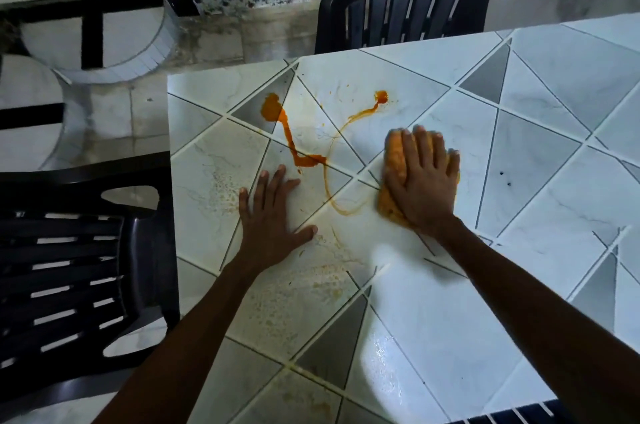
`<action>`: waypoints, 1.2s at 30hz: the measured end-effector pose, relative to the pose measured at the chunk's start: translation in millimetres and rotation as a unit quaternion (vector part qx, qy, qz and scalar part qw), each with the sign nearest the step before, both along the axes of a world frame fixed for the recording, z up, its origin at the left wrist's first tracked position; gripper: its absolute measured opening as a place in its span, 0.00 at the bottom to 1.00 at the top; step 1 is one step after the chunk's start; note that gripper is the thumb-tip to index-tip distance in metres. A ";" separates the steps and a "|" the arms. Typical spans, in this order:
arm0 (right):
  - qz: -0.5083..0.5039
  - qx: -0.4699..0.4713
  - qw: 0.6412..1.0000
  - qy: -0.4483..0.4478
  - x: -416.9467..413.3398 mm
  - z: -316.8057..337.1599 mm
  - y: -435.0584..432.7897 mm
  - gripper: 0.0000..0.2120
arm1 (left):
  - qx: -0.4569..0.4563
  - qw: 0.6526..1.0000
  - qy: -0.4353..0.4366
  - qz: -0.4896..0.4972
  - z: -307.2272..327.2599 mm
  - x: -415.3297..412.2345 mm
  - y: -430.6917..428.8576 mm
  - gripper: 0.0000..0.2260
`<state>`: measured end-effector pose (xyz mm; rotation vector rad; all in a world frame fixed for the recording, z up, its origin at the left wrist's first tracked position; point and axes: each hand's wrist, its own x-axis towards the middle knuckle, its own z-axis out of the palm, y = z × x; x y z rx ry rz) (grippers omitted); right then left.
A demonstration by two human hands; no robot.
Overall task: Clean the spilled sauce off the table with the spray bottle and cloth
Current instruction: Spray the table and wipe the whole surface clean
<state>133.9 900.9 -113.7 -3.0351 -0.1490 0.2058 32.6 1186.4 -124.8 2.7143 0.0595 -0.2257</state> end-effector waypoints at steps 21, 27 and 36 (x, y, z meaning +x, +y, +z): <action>-0.222 0.049 0.974 -0.007 38.0 0.0 93.2 0.39 | 0.054 0.996 0.065 0.042 4.2 37.4 50.3 0.58; 0.260 0.017 0.965 -0.013 -39.9 -2.8 70.0 0.38 | 0.056 0.994 0.084 0.045 5.1 40.1 48.2 0.59; -0.262 0.057 0.963 -0.013 34.4 3.0 93.4 0.36 | 0.073 0.993 0.075 0.047 0.1 42.1 48.0 0.58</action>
